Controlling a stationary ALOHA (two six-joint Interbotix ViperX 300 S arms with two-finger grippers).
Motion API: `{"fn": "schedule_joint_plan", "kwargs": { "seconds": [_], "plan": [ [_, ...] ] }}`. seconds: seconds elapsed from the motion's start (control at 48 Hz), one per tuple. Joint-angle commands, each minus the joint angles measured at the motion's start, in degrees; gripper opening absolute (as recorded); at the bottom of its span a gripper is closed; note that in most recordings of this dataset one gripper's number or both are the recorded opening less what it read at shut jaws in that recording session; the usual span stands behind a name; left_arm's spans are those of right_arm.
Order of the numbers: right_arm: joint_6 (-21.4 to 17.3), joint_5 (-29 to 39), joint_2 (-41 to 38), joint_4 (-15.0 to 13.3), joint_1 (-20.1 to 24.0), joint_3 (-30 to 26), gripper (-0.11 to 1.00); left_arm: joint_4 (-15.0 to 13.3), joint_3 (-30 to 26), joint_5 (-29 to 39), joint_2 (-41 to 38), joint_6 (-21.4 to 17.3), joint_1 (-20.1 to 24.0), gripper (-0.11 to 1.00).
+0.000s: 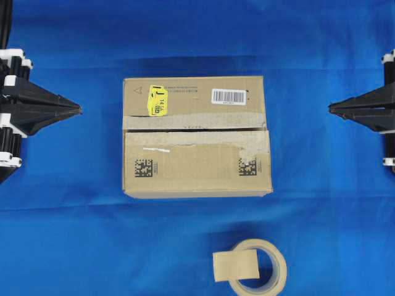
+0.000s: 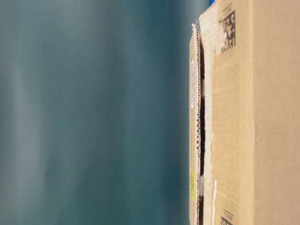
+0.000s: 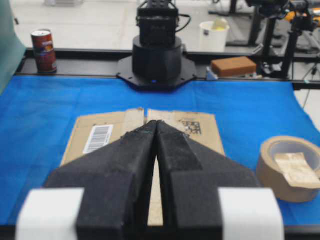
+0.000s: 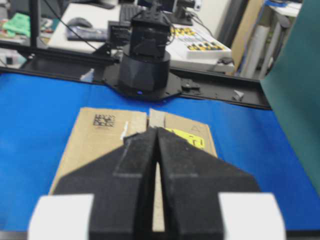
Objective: Apply tape along the seams of the closed cardboard box to seal it securely.
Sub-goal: 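Move the left gripper down to the tape strip on the roll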
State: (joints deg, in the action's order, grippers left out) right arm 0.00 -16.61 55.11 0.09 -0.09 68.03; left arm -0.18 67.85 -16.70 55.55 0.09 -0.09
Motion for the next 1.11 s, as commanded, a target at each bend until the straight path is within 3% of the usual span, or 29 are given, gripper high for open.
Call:
{"fn": "schedule_joint_plan", "kwargs": {
  "seconds": [0.0, 0.146, 0.354, 0.605, 0.709, 0.876, 1.001, 1.084],
  "plan": [
    [0.0, -0.35, -0.26, 0.0, -0.7, -2.11, 0.01, -0.26, -1.41, 0.26, -1.41, -2.81, -0.97, 0.0],
    [0.0, 0.7, -0.53, 0.0, -0.88, -2.72, 0.01, -0.35, -2.55, -1.23, -4.13, -12.57, -5.19, 0.0],
    [0.0, 0.7, -0.62, 0.0, -1.14, -2.81, 0.01, -0.35, -5.63, -3.78, -12.22, -21.01, -9.76, 0.0],
    [0.0, 0.53, -0.7, 0.0, -1.14, -2.81, 0.01, -0.44, -13.1, -3.69, -26.98, -38.76, -16.0, 0.02],
    [0.0, 0.53, -0.79, 0.09, -1.14, -2.81, 0.01, -0.53, -16.35, -2.37, -32.52, -45.97, -18.02, 0.19],
    [0.0, 0.53, -0.97, 0.0, -1.14, -2.72, 0.01, -0.62, -21.36, 2.99, -40.69, -57.83, -19.78, 0.68],
    [0.35, 0.53, -1.23, 0.0, -1.32, -2.64, 0.01, -1.05, -24.35, 4.39, -46.85, -62.58, -20.39, 0.58],
    [0.53, 0.79, -1.14, 0.0, -1.58, -2.64, 0.01, -0.97, -26.72, 4.39, -50.89, -65.3, -20.83, 0.57]
  ]
}}
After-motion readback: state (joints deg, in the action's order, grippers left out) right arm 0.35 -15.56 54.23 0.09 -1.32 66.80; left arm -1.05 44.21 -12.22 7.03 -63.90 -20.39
